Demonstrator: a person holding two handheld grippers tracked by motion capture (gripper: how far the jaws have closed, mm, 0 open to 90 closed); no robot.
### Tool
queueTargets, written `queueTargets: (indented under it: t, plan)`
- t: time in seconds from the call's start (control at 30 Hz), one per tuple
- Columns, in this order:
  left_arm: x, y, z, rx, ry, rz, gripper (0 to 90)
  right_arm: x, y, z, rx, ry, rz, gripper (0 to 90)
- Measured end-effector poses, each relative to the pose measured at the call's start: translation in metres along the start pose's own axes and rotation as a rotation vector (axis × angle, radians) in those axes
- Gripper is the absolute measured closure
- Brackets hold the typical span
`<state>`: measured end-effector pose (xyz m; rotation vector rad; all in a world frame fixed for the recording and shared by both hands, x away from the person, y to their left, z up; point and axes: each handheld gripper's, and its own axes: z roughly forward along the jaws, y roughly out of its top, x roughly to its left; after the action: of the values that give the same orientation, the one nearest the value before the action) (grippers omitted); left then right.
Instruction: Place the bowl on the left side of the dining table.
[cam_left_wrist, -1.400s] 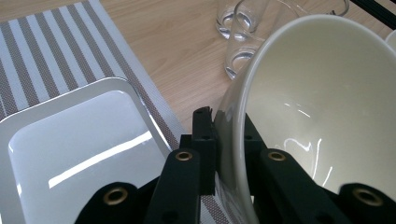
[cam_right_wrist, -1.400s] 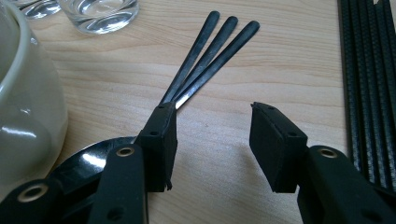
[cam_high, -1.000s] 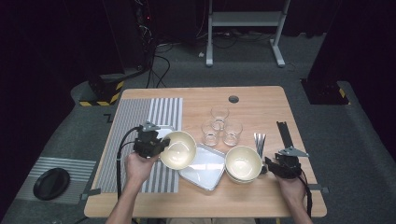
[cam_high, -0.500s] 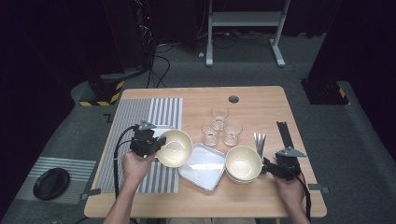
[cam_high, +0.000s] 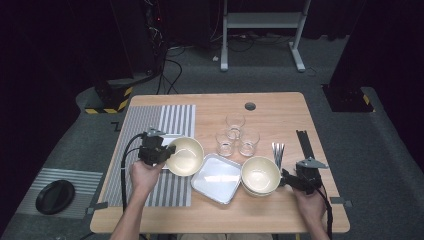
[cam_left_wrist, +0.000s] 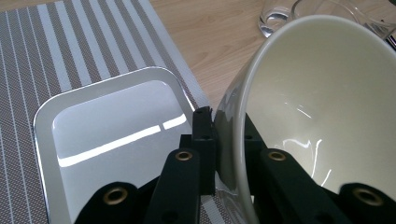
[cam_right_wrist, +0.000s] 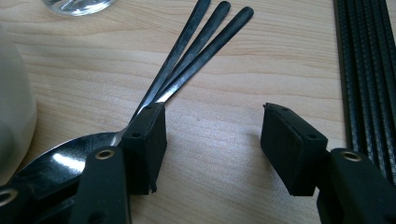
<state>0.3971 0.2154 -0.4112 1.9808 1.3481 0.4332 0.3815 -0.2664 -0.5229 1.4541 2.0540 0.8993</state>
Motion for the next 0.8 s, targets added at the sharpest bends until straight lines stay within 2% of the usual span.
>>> queueTargets:
  t: [0.03, 0.1, 0.13, 0.17, 0.23, 0.33, 0.37, 0.43, 0.47, 0.67, 0.7, 0.73, 0.8]
  plan:
    - [0.001, 0.000, 0.001, 0.001, 0.002, -0.022, 82.9, 0.000, 0.000, 0.000, -0.001, -0.001, -0.001, 40.6]
    - [0.001, 0.000, 0.001, 0.002, 0.008, -0.025, 82.9, 0.000, 0.000, 0.000, 0.000, -0.001, -0.001, 40.4]
    - [0.003, 0.000, 0.001, 0.005, 0.006, -0.006, 82.9, 0.000, 0.000, 0.000, -0.001, -0.002, -0.002, 40.4]
    - [0.004, 0.000, 0.002, 0.005, 0.012, -0.030, 82.9, 0.000, 0.000, 0.000, -0.001, -0.002, -0.001, 40.4]
    - [0.006, 0.001, 0.003, 0.010, 0.008, -0.017, 82.9, 0.000, 0.000, 0.000, 0.000, -0.001, 0.001, 40.3]
    - [0.007, 0.002, 0.003, 0.011, 0.012, -0.022, 82.9, -0.001, 0.000, 0.000, -0.003, -0.001, -0.002, 40.2]
    - [0.007, 0.002, 0.003, 0.010, 0.018, -0.040, 82.9, 0.000, 0.000, 0.000, 0.002, -0.001, 0.004, 40.1]
    - [0.008, 0.003, 0.004, 0.000, 0.019, -0.047, 82.9, -0.001, 0.000, 0.000, -0.001, -0.002, -0.002, 40.1]
    - [0.009, 0.003, 0.004, 0.001, 0.014, -0.032, 82.9, -0.001, 0.000, 0.000, -0.002, -0.002, -0.001, 40.1]
    - [0.011, 0.005, 0.004, 0.007, 0.027, -0.039, 82.8, -0.001, 0.000, 0.000, -0.002, -0.003, -0.004, 39.9]
    - [0.011, 0.005, 0.004, 0.002, 0.029, -0.057, 82.8, -0.001, 0.000, 0.000, -0.002, -0.003, -0.005, 39.9]
    - [0.013, 0.005, 0.003, 0.013, 0.028, -0.036, 82.9, -0.001, 0.000, 0.000, -0.002, -0.003, -0.005, 39.9]
    - [0.014, 0.005, 0.003, 0.011, 0.032, -0.042, 82.9, -0.001, 0.000, 0.000, -0.002, -0.004, -0.008, 39.9]
